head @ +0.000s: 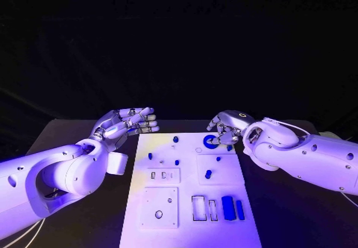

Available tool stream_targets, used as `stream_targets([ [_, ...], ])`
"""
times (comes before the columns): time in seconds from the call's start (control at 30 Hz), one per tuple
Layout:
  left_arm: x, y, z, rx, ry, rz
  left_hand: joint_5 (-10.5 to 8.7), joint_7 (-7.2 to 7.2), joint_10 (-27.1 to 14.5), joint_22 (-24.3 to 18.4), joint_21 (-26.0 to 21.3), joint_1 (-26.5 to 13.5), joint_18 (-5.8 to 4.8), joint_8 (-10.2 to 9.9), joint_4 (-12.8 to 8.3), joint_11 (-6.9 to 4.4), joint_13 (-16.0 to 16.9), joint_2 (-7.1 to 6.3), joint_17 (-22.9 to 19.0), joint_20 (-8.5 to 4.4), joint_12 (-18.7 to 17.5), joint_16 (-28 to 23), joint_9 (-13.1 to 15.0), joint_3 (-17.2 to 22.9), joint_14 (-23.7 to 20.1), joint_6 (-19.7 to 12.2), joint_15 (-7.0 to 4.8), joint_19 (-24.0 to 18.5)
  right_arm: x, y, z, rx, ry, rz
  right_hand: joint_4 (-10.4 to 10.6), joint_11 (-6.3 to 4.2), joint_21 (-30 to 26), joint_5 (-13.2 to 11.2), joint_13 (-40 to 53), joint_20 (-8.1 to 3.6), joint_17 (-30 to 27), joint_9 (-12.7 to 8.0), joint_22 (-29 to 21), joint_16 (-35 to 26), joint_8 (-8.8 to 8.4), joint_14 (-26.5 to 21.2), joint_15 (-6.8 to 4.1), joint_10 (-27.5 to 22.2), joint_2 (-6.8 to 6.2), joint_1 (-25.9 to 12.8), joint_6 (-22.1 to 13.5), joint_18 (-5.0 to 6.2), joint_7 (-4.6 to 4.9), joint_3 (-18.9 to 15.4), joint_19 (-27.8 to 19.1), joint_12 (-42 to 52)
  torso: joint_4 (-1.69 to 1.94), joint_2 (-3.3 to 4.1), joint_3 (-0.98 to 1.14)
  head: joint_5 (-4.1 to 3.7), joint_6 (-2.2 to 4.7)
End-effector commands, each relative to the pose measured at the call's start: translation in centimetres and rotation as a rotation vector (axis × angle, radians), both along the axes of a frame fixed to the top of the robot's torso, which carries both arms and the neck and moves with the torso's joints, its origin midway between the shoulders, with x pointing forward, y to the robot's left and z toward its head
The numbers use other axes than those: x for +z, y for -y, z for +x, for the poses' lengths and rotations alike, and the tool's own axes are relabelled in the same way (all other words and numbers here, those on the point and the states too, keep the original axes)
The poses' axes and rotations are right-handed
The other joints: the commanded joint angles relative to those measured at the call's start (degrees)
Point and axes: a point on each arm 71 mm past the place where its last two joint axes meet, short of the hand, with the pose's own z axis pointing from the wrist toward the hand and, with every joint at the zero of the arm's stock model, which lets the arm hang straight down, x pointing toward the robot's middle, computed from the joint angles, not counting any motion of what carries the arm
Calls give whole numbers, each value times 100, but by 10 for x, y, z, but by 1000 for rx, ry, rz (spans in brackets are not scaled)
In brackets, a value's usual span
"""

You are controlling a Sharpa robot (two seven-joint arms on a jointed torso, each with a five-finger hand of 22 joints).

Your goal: Assemble the parts on the task board

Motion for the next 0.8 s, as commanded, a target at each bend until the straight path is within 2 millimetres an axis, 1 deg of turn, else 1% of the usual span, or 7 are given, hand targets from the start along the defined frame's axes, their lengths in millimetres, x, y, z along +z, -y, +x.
stream_targets([
  [0.03, 1, 2, 1, -23, 5, -11, 0, 31, 8, -8, -29, 13, 76, -22, -22, 33, 2, 32, 9, 33, -40, -30, -3, 4, 1, 14, 24, -24, -8, 8, 3, -43, -119, -39, 183, 31, 26, 90, 934, 43, 401, 66, 208, 195, 164, 373, 43, -104, 61, 191, -188, -67, 37, -297, 37, 896, -11, -25, 15, 12, -10],
  [0.1, 1, 3, 1, -24, 4, -11, 0, 31, 8, -8, -29, 13, 76, -22, -22, 33, 2, 32, 9, 33, -40, -30, -3, 4, 1, 14, 24, -24, -10, 11, 4, -56, -132, -49, 241, 49, 31, 126, 1148, 32, 488, 87, 227, 248, 219, 385, 91, -96, 75, 257, -254, -60, 38, -378, 45, 1095, -8, -22, 11, 4, -15],
  [0.17, 0, 3, 1, -24, 3, -11, 0, 31, 8, -9, -29, 13, 76, -23, -22, 33, 2, 33, 9, 33, -40, -30, -3, 5, 1, 14, 24, -24, -11, 13, 6, -67, -142, -59, 291, 49, 34, 157, 1236, 51, 522, 104, 241, 269, 266, 388, 90, -121, 85, 304, -300, -65, 61, -438, 49, 1177, -9, -18, 5, 2, -13],
  [0.27, 0, 3, 2, -24, 3, -10, 1, 30, 9, -10, -30, 18, 77, -25, -25, 32, 3, 35, 10, 33, -43, -32, -3, 7, 1, 14, 24, -24, -12, 14, 9, -78, -141, -75, 384, 64, 32, 189, 1307, 64, 551, 121, 250, 287, 317, 389, 101, -152, 97, 331, -369, -65, 72, -525, 51, 1245, -9, -12, 7, 13, 6],
  [0.37, 0, 3, 2, -22, 2, -9, 1, 30, 9, -10, -30, 18, 77, -25, -25, 32, 3, 35, 10, 33, -43, -32, -3, 7, 1, 14, 24, -24, -13, 13, 12, -83, -138, -87, 458, 70, 34, 203, 1380, 72, 581, 134, 263, 304, 358, 393, 108, -143, 101, 349, -407, -66, 77, -592, 55, 1310, -3, -13, 6, -1, 6],
  [0.53, 0, 3, 2, -22, 2, -9, 1, 31, 9, -10, -31, 18, 77, -27, -25, 33, 3, 36, 11, 33, -45, -34, -3, 7, 1, 14, 24, -25, -13, 9, 15, -81, -128, -96, 530, 73, 46, 277, 1525, 78, 623, 151, 291, 329, 414, 400, 112, -83, 133, 410, -444, -71, 81, -636, 71, 1439, 8, -6, 4, -9, -11],
  [0.8, 0, 4, 1, -26, 0, -10, 0, 31, 9, -11, -31, 18, 77, -28, -24, 33, 3, 36, 11, 33, -46, -35, -3, 7, 1, 14, 25, -25, -14, 2, 19, -75, -119, -98, 581, 75, 56, 336, 1608, 81, 667, 163, 313, 354, 453, 408, 115, -50, 154, 447, -469, -75, 83, -660, 83, 1515, -5, -12, 9, -5, -49],
])
